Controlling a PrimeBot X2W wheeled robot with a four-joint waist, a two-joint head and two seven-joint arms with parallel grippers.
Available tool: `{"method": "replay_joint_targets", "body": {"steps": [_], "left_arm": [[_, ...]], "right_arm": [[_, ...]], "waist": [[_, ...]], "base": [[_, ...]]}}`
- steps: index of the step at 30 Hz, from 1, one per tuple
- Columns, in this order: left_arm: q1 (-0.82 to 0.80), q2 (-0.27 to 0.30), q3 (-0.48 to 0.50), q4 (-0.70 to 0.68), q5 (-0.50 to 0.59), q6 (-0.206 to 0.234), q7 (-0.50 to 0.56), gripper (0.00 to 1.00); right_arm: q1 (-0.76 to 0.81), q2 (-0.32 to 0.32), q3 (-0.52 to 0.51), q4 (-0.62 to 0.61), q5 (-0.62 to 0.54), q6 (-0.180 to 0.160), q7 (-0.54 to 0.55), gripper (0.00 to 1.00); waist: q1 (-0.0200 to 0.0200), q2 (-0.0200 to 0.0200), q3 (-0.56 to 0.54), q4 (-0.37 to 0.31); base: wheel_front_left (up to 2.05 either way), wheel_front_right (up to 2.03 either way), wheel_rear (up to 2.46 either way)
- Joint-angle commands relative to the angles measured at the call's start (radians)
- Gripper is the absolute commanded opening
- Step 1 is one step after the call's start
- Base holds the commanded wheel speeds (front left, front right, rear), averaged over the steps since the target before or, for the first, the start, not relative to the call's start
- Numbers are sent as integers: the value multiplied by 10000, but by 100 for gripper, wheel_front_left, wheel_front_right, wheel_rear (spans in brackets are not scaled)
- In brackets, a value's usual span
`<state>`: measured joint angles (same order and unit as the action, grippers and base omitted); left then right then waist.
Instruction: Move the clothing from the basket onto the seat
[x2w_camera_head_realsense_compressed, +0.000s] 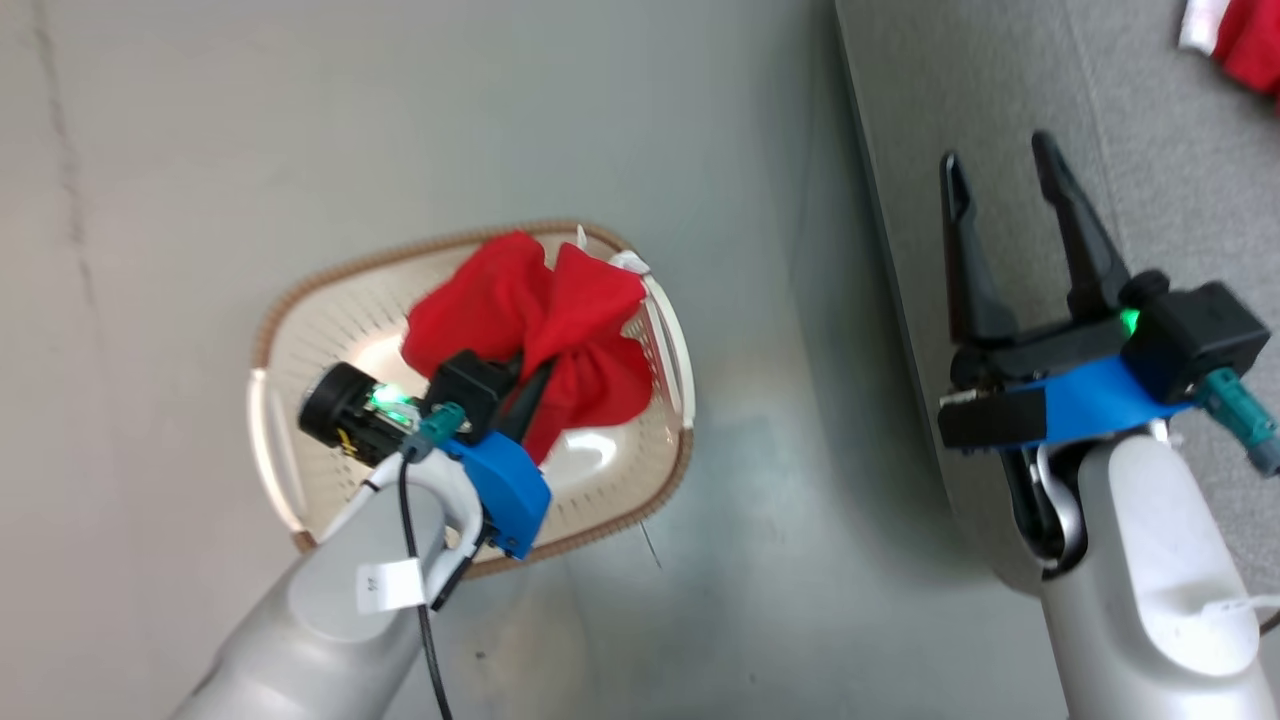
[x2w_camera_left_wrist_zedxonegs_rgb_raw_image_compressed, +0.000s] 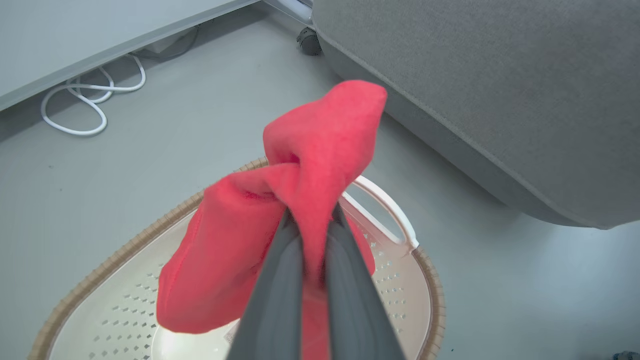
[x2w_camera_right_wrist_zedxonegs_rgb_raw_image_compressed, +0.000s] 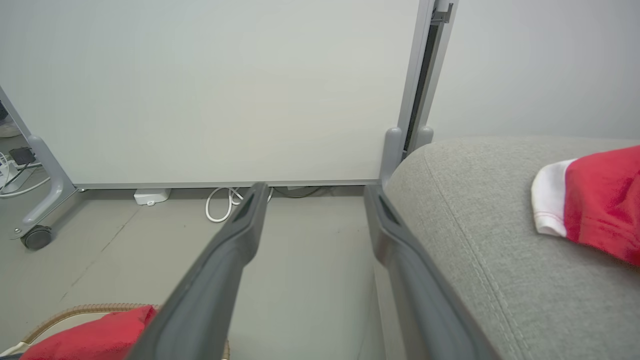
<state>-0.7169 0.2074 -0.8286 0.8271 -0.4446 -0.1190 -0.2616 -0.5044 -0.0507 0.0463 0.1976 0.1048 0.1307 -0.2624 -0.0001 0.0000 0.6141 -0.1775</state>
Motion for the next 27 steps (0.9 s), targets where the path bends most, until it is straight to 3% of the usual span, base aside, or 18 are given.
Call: {"method": "replay_joint_targets", "body": {"steps": [1,13,27], "left_arm": [[175,-150,61,-199,79,-67,-50,0],[838,-641,198,-1285,-218,-116,-49,0],[276,-855,-414,-1693,-1328,-119,-51,0]], "right_arm": [[332,7,-71,150,-116,1,-23,100],[1493,6,50,323,-332,1,455,100],[2511,6,-15,207,-148,1,883,100]], "waist": [[1,0,-1132,563],[1,0,-3418,1202],[1,0,-4977,1765]], "base": [[0,0,0],[0,0,0],[0,0,0]]}}
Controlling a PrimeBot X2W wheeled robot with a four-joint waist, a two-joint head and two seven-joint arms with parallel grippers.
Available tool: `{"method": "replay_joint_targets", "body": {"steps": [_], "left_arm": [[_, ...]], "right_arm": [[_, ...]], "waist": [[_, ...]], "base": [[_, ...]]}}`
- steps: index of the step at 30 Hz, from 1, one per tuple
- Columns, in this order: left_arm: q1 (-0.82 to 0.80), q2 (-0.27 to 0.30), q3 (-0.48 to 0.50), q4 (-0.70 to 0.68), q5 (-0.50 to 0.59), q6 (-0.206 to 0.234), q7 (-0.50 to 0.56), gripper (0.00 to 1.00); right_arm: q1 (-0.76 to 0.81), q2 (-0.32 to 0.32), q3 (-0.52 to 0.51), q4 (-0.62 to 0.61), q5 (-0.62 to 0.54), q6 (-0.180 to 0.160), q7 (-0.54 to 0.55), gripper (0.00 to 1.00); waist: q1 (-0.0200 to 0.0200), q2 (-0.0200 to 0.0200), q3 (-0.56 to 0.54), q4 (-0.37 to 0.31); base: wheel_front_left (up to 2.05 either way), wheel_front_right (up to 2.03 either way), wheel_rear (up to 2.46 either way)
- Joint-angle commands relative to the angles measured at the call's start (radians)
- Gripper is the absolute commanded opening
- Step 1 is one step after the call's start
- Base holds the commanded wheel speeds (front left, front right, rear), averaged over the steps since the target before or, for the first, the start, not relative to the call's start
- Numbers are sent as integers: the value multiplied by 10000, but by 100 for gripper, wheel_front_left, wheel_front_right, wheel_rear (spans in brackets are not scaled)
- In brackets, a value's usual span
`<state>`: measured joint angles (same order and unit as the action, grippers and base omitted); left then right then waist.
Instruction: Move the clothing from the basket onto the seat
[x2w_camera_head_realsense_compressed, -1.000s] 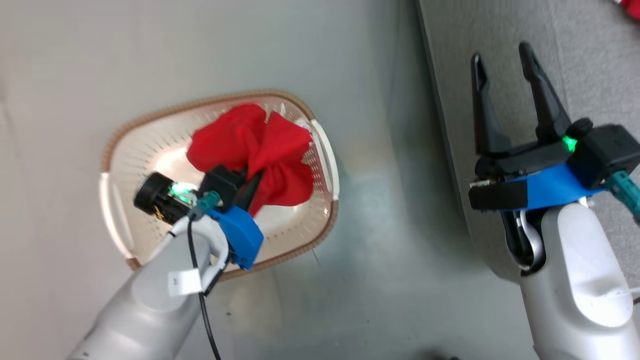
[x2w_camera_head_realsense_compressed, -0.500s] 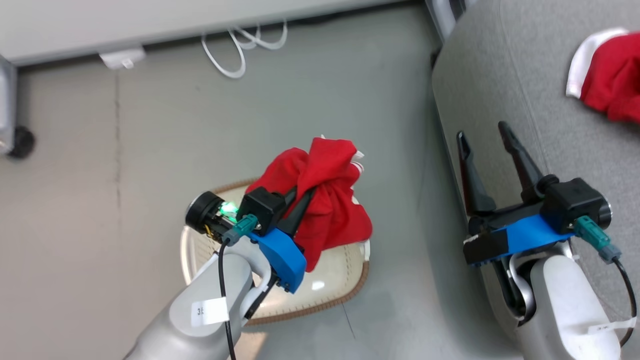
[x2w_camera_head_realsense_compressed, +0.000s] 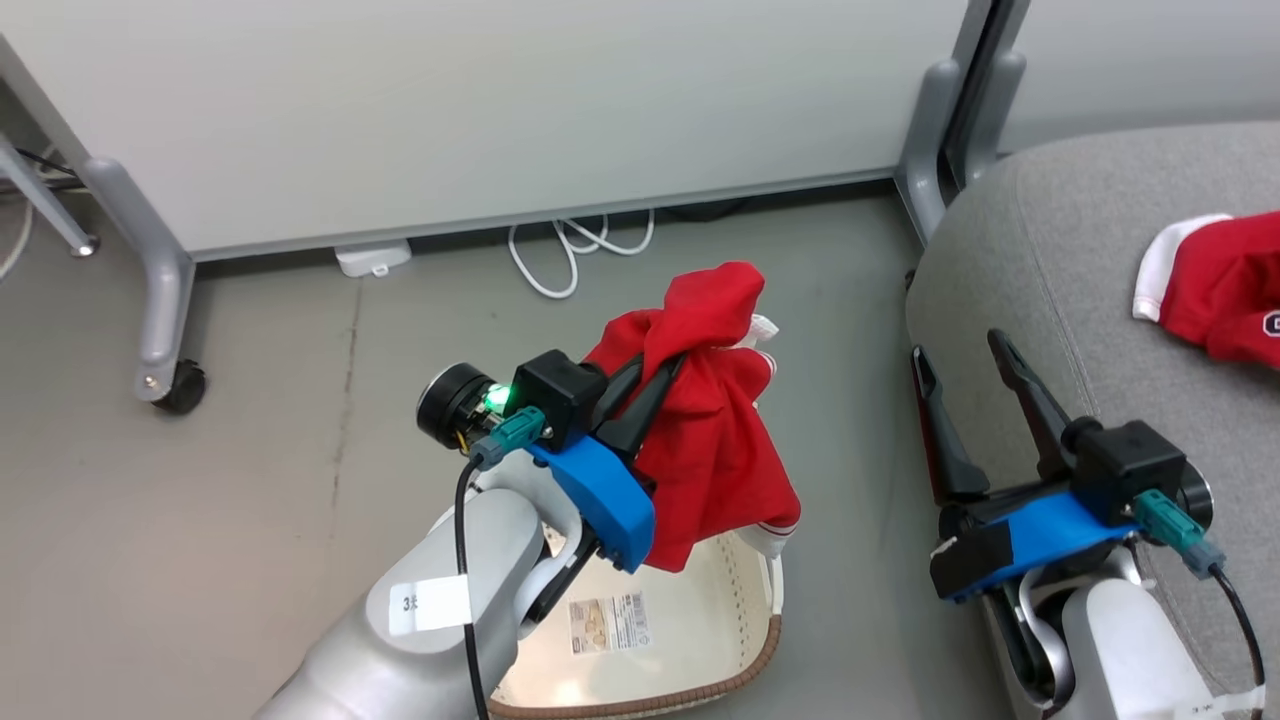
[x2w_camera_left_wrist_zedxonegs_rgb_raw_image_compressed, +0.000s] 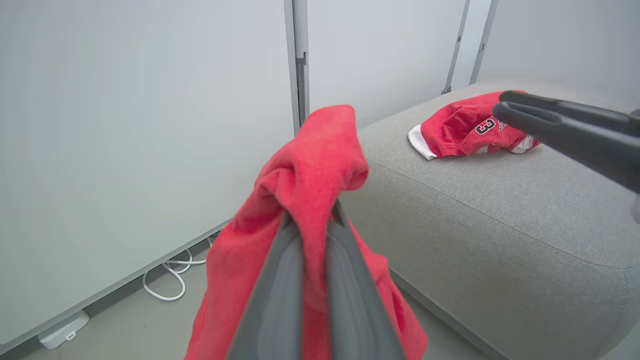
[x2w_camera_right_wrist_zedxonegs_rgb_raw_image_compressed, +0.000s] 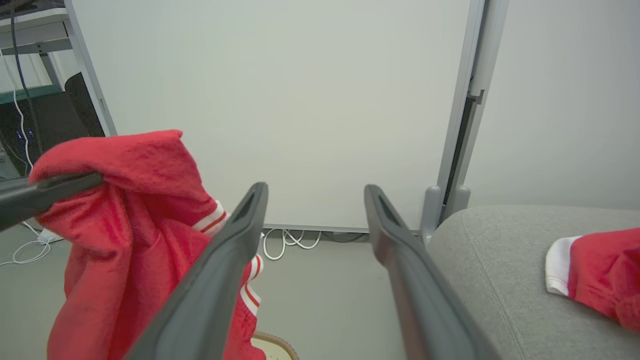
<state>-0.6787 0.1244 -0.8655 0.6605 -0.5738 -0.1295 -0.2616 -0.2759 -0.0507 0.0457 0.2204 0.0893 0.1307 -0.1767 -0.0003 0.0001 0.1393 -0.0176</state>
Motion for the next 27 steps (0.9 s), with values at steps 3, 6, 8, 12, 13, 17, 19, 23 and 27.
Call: {"method": "replay_joint_targets", "body": {"steps": [3,6,8,12,13,17,19,23,27], "left_arm": [[-411,-83,-190,-12,-302,-13,-51,0],[-703,-209,-472,130,-619,-14,-49,0],[-974,-271,-664,248,-853,-12,-27,0],[-1434,-394,-940,503,-1235,-13,63,0],[-1529,-430,-1012,562,-1317,-13,78,0],[-1789,-480,-1243,800,-1592,-13,70,0],[-1819,-505,-1369,916,-1729,-13,61,0],[-1933,-534,-1599,1091,-2003,-13,63,0],[-1985,-555,-1756,1215,-2157,-13,26,0]], "right_arm": [[375,6,-6,-69,79,1,76,100],[551,6,23,-74,119,1,130,100],[641,6,77,-61,160,1,158,100],[709,6,218,-40,235,1,190,100],[732,6,245,-33,260,1,190,100],[761,6,387,-29,302,1,181,100],[747,6,440,-39,311,1,195,100],[721,6,457,-69,297,1,215,100],[722,7,684,-30,239,1,311,100]], "waist": [[3,-1,-433,255],[3,-1,-617,312],[3,-1,-723,324],[3,-1,-861,288],[3,-1,-882,273],[3,-1,-900,188],[3,-1,-878,145],[3,-1,-852,95],[3,-1,-817,70]], "base": [[0,0,0],[0,0,0],[0,0,0],[0,0,0],[0,0,0],[0,0,0],[0,0,0],[0,0,0],[0,0,0]]}}
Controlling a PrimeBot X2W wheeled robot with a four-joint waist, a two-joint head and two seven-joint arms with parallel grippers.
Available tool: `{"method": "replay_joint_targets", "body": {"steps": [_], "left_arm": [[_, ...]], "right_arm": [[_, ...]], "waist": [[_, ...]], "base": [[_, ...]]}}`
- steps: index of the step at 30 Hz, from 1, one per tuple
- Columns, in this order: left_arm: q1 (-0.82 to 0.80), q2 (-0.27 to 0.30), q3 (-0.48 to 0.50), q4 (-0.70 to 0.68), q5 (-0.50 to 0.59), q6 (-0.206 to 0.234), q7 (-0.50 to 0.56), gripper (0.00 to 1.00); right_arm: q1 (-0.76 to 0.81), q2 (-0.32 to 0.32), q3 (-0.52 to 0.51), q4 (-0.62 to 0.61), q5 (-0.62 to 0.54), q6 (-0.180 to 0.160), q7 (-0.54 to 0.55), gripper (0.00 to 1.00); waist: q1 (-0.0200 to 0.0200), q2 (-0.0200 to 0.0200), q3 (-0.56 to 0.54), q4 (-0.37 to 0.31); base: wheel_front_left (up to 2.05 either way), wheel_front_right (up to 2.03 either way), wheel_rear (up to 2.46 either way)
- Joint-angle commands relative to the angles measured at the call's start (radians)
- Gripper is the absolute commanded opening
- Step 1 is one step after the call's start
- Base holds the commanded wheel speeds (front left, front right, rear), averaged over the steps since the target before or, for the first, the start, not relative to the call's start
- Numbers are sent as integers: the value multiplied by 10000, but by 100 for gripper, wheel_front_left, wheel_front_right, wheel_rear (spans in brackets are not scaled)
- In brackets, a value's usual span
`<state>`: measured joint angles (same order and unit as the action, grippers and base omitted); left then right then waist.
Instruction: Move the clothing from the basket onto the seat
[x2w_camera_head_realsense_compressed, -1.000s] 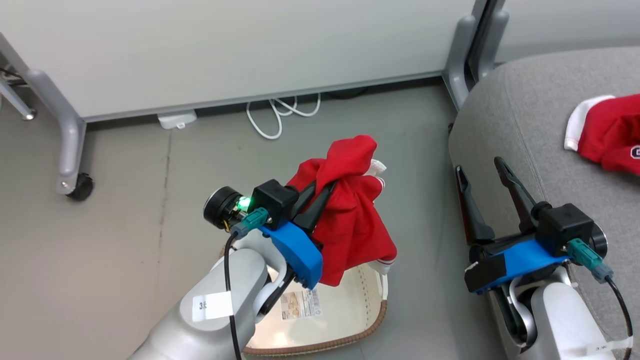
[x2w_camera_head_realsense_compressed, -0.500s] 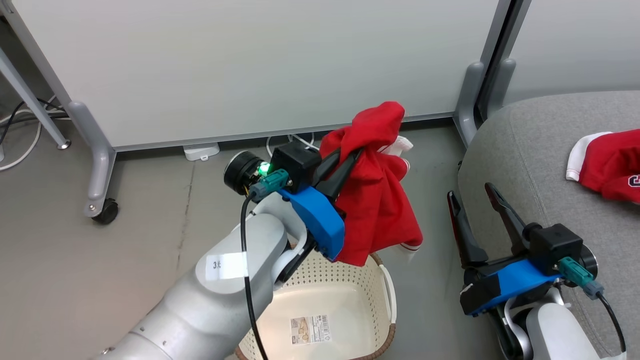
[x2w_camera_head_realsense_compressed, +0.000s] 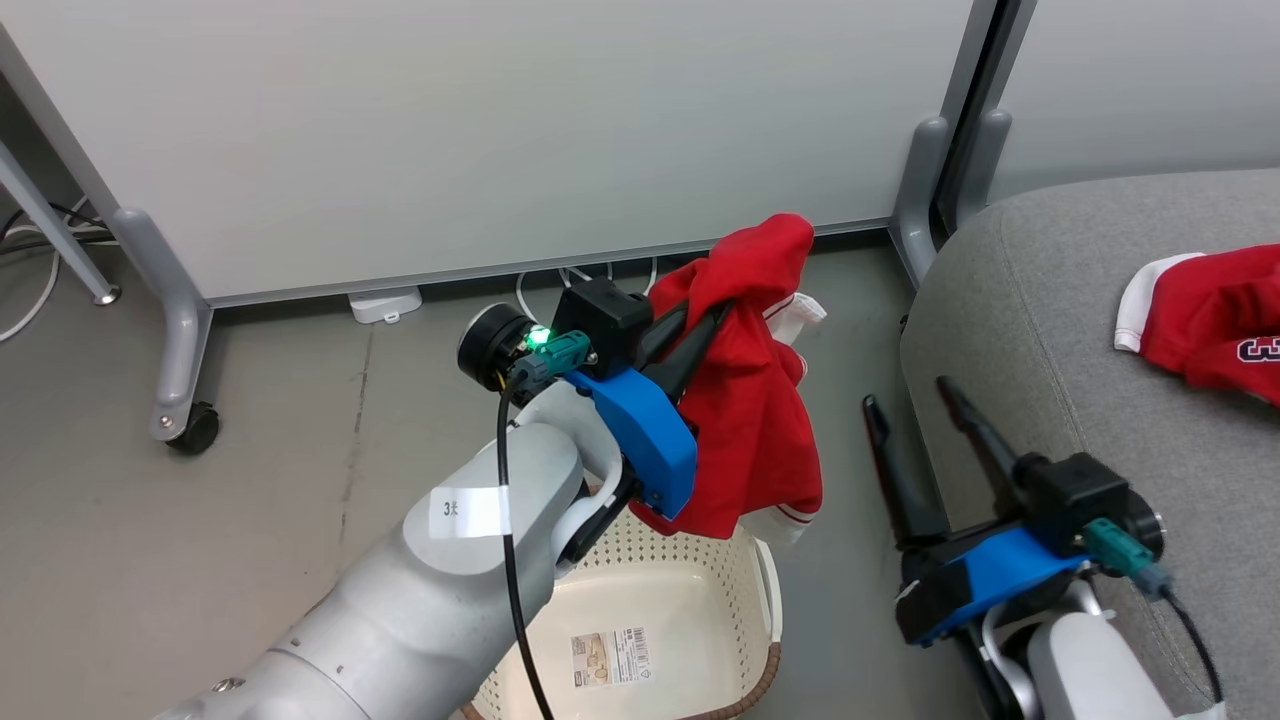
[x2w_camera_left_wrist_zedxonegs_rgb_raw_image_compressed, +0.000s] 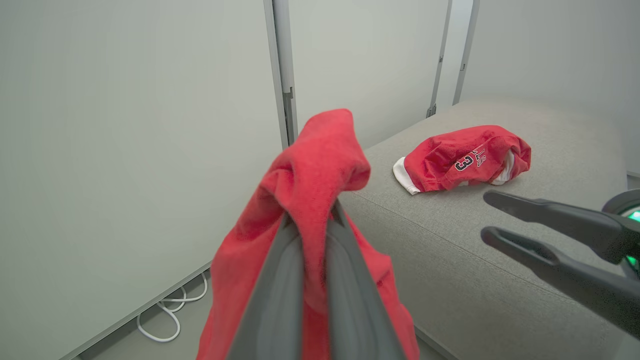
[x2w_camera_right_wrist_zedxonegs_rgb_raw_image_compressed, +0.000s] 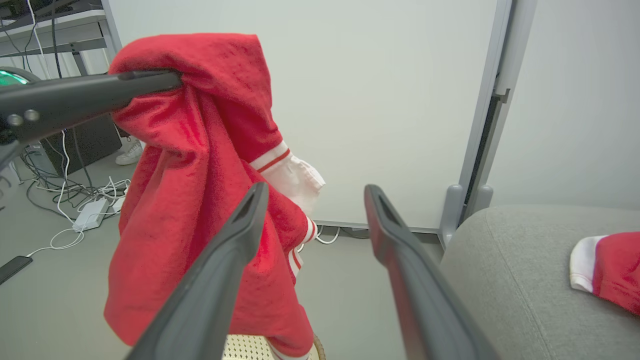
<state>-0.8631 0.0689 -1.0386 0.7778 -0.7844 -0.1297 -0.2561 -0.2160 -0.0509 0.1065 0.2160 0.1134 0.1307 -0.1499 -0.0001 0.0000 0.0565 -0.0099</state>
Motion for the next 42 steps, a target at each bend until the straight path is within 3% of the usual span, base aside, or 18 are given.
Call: {"method": "replay_joint_targets", "body": {"steps": [1,7,16,36,37,39,42], "left_arm": [[-165,-8,-58,62,-87,-11,-37,0],[-264,-31,-247,146,-206,-11,-80,0],[-389,-75,-539,172,-339,-12,-100,0],[-434,-156,-940,-33,-556,-12,-105,0],[-427,-157,-952,-31,-573,-12,-105,0],[-409,-160,-965,-19,-589,-12,-105,0],[-405,-162,-946,7,-588,-12,-105,0]], "right_arm": [[98,9,203,49,19,1,69,100],[-227,8,1297,421,339,1,379,100],[-1268,5,2943,1907,1553,1,539,100],[-4188,2,5123,5669,3473,1,-617,100],[-4262,2,5214,5768,3550,1,-675,90],[-4374,2,5389,5959,3668,1,-747,0],[-4495,2,5597,6193,3785,1,-863,0]], "waist": [[1,0,18,-16],[1,0,114,-53],[1,0,260,3],[1,0,313,316],[1,0,306,320],[1,0,286,319],[1,0,273,300]], "base": [[0,0,0],[0,0,0],[0,0,0],[0,0,0],[0,0,0],[0,0,0],[0,0,0]]}}
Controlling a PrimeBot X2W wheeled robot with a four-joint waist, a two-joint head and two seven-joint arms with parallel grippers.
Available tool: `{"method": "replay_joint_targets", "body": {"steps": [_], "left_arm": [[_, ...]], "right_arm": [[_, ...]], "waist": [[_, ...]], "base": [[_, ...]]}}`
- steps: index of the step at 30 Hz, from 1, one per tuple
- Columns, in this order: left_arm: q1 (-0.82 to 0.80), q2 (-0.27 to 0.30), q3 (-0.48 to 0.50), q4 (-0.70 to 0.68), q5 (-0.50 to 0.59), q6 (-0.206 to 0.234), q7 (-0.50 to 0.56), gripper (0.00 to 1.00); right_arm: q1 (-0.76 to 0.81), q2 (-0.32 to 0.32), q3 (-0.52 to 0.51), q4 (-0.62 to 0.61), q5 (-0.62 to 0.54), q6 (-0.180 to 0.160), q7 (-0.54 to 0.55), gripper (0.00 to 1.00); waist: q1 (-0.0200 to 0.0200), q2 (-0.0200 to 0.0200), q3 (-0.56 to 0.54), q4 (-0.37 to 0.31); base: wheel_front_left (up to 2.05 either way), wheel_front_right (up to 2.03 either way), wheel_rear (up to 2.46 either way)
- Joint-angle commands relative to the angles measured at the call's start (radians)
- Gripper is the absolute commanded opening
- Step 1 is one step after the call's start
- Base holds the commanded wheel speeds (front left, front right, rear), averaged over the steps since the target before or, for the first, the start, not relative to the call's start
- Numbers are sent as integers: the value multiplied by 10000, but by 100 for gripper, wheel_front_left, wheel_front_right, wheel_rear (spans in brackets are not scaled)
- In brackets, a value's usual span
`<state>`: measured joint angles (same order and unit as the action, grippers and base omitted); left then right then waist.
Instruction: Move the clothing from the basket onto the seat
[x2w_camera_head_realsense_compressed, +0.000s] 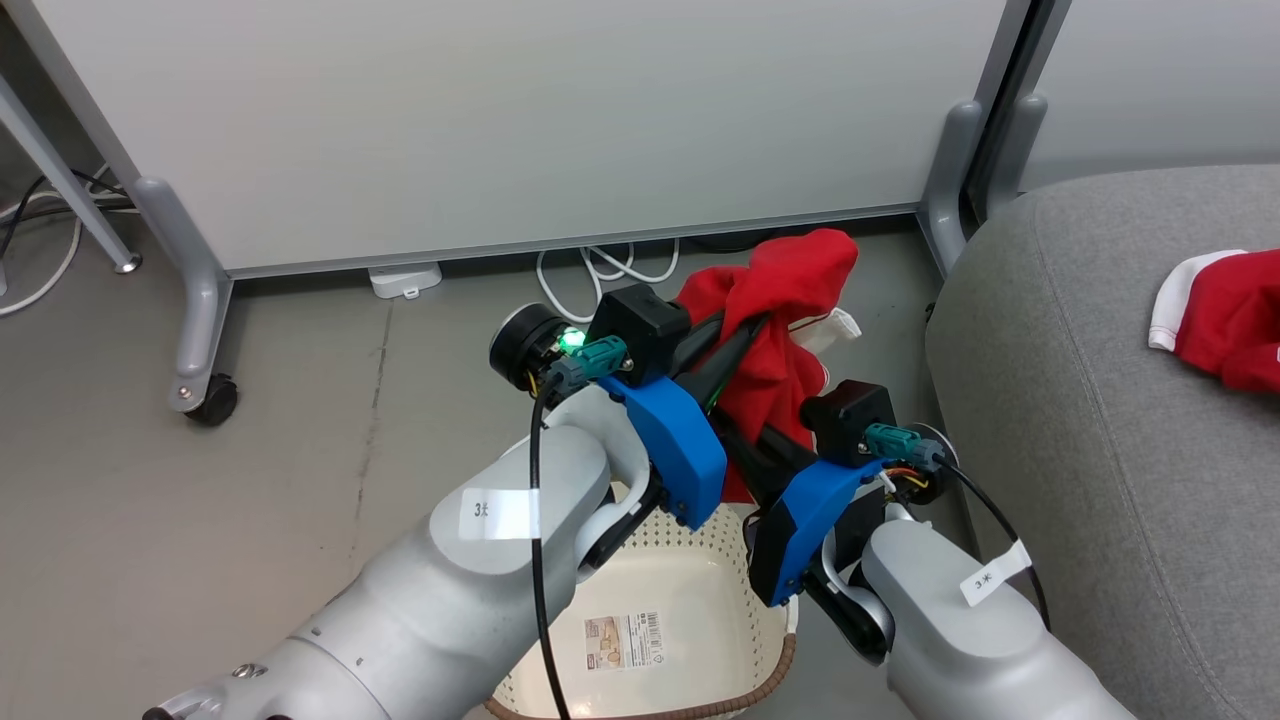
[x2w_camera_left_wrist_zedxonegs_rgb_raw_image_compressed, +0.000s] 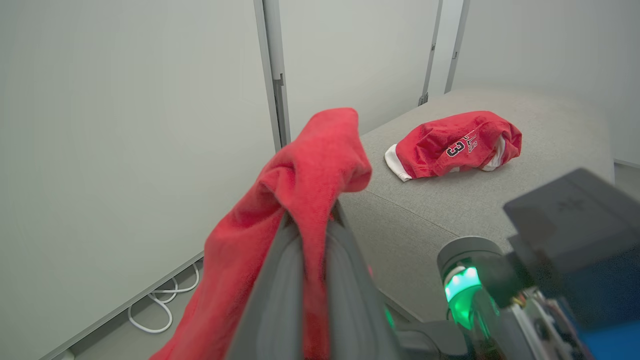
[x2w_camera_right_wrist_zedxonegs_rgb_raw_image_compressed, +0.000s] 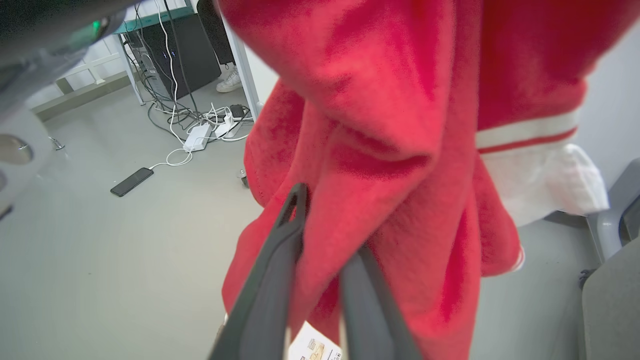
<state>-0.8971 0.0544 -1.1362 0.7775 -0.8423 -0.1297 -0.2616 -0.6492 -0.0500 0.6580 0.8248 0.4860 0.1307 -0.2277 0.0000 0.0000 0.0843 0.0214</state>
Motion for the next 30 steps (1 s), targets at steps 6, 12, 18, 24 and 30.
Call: {"method": "replay_joint_targets", "body": {"steps": [6,12,18,24,30], "left_arm": [[-46,-15,106,45,9,-12,-50,0],[17,25,165,89,60,-12,-50,0],[78,76,175,128,80,-12,-50,0],[84,114,378,154,192,-12,-51,13],[245,187,671,53,498,-12,-51,100]], "right_arm": [[-326,-8,242,403,110,1,-245,0],[-503,-8,242,691,-163,1,-340,0],[-486,-8,182,703,-199,1,-371,0],[-522,-8,102,699,-407,1,-385,0],[-411,-8,3,516,-524,1,-388,0]], "waist": [[0,0,-27,-79],[0,0,-61,-159],[0,0,-71,-187],[0,0,-56,-201],[0,0,-37,-234]], "base": [[0,0,0],[0,0,0],[0,0,0],[0,0,0],[0,0,0]]}}
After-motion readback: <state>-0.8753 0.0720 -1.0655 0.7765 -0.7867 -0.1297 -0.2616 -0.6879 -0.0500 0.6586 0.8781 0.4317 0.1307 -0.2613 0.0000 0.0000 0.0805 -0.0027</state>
